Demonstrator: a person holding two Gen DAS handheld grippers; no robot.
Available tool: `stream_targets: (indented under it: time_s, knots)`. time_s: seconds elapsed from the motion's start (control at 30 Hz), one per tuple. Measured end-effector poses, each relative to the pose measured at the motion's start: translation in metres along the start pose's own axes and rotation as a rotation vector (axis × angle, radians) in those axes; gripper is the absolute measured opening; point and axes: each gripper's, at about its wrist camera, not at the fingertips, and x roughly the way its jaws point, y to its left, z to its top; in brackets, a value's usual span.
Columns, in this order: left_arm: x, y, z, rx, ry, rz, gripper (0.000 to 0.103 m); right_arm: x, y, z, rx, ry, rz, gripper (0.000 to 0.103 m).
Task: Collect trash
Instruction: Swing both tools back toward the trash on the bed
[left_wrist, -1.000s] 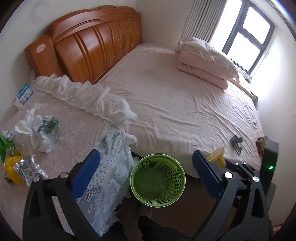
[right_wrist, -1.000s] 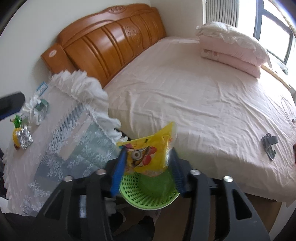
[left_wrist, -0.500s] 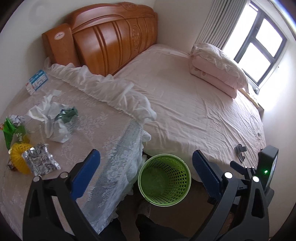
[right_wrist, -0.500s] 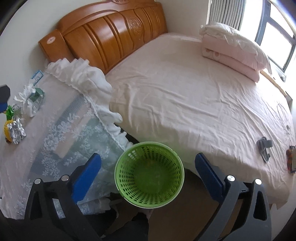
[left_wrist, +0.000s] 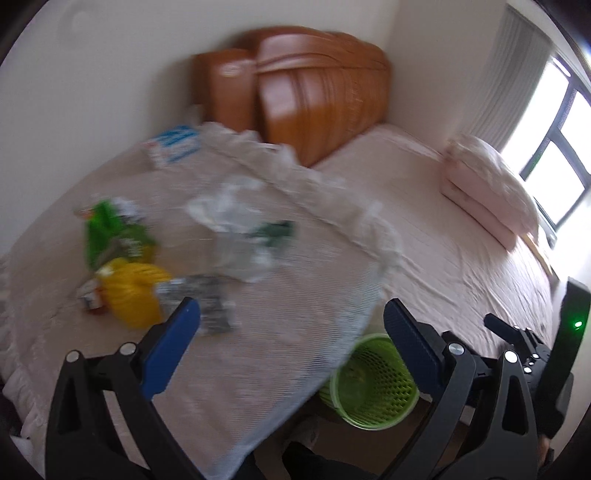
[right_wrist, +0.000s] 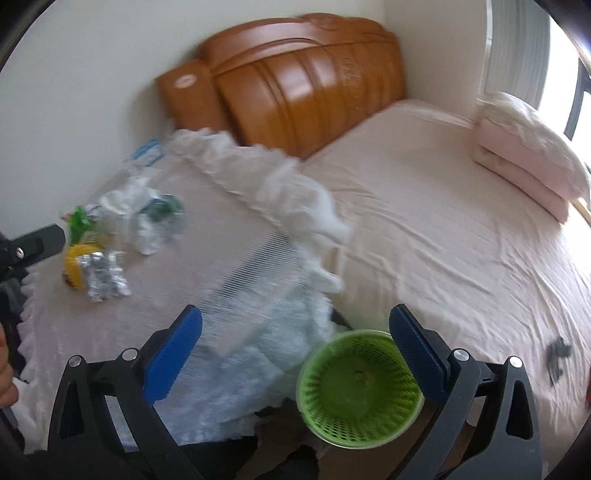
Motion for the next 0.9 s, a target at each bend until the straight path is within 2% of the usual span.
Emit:
stream_targets:
  time_s: [0.17,0.27,0.47,0.6,0.73,0.9]
  knots:
    - [-0.012,0.067,-0.013,-0.100,-0.009,0.092,0.095,0.018,0.052,0.012,-0.072,0.027,0.106,0.101]
    - [-0.017,0.104,-0.024,-0.153,-0.002,0.139,0.095,0.028,0.078,0.018,-0.115,0.040,0.137,0.101]
    - [-0.018,0.152,-0.028,-0.217,-0.004,0.178,0.095,0.048,0.124,0.034,-0.146,0.067,0.189,0.101]
    - [-0.003,0.176,-0.010,-0.199,-0.012,0.177,0.095,0.050,0.148,0.046,-0.160,0.059,0.192,0.101]
    - [0.028,0.194,0.019,-0.156,0.004,0.178,0.095,0.052,0.162,0.047,-0.166,0.062,0.176,0.101]
    - [0.074,0.209,0.053,-0.127,0.001,0.143,0.094,0.053,0.174,0.041,-0.189,0.074,0.133,0.101]
